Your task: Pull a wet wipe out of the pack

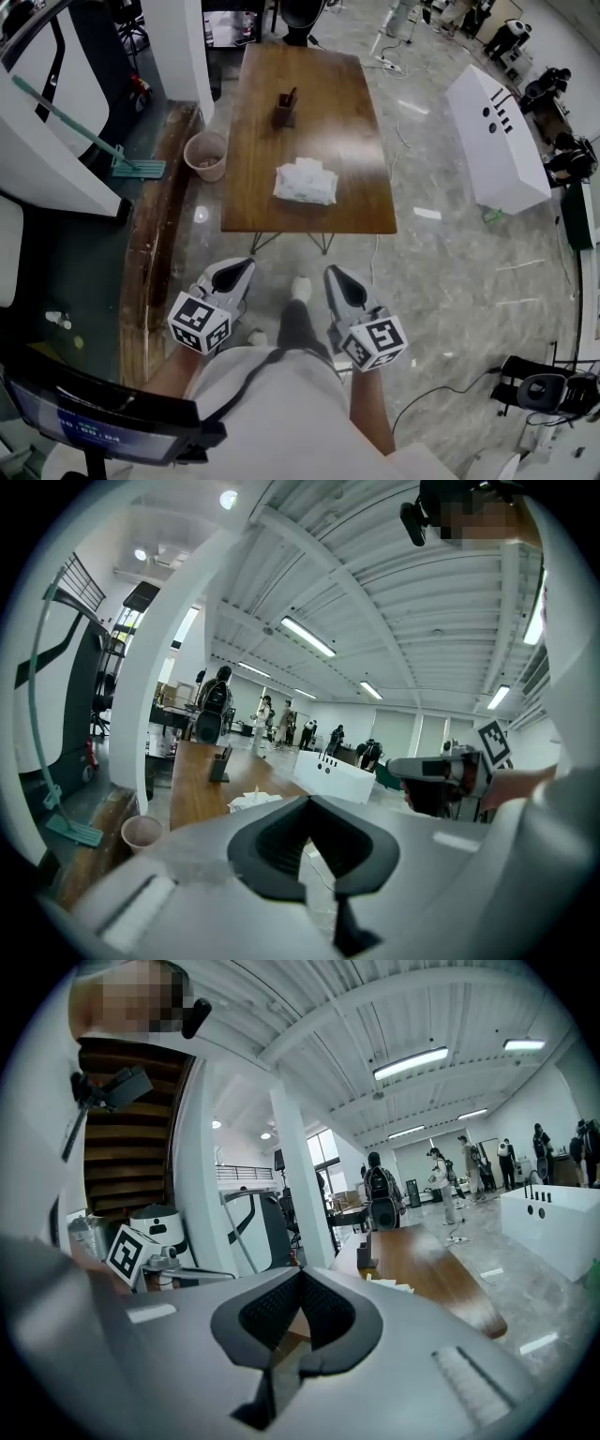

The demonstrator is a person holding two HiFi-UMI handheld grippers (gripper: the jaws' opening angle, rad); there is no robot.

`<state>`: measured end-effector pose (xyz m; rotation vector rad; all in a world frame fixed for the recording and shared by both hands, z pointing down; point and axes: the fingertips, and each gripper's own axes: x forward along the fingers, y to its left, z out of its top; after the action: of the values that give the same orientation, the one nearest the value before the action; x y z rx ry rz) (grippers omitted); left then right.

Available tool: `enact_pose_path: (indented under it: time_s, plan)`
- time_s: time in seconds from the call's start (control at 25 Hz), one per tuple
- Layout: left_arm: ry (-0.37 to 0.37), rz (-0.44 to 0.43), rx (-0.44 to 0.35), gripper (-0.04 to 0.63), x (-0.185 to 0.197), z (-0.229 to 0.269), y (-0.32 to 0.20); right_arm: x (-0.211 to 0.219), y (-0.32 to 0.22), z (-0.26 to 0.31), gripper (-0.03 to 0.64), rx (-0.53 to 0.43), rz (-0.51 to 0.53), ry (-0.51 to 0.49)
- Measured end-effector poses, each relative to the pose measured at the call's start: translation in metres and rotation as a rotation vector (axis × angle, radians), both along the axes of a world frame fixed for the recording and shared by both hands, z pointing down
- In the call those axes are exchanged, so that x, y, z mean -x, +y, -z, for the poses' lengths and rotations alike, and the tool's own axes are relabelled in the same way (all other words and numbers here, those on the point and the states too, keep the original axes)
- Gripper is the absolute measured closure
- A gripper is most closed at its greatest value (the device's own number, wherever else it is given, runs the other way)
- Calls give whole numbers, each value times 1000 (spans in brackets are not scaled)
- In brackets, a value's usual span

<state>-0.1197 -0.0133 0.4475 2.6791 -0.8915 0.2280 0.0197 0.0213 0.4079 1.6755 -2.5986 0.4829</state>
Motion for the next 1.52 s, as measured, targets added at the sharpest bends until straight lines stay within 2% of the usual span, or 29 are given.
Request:
enact_pose_path:
  time_s: [0.28,0.68,0.96,1.24,1.52]
  plan:
    - [-21,98,-7,591,-21,1,-71,-22,-83,-4,609,-9,115,-22]
    - [-33,238,3,591,-82,5,-174,-81,-209,-10,609,-9,300,46]
    - [-25,321,-8,591,-98,10,-217,-104,-266,-24,609,5,386,54]
    - [-45,310,20,591,-96,-1,-232,-92,-284,-30,609,21,408,56]
    - [-155,174,47,591,-96,-39,-245,-86,-295,-55,609,69,306,77]
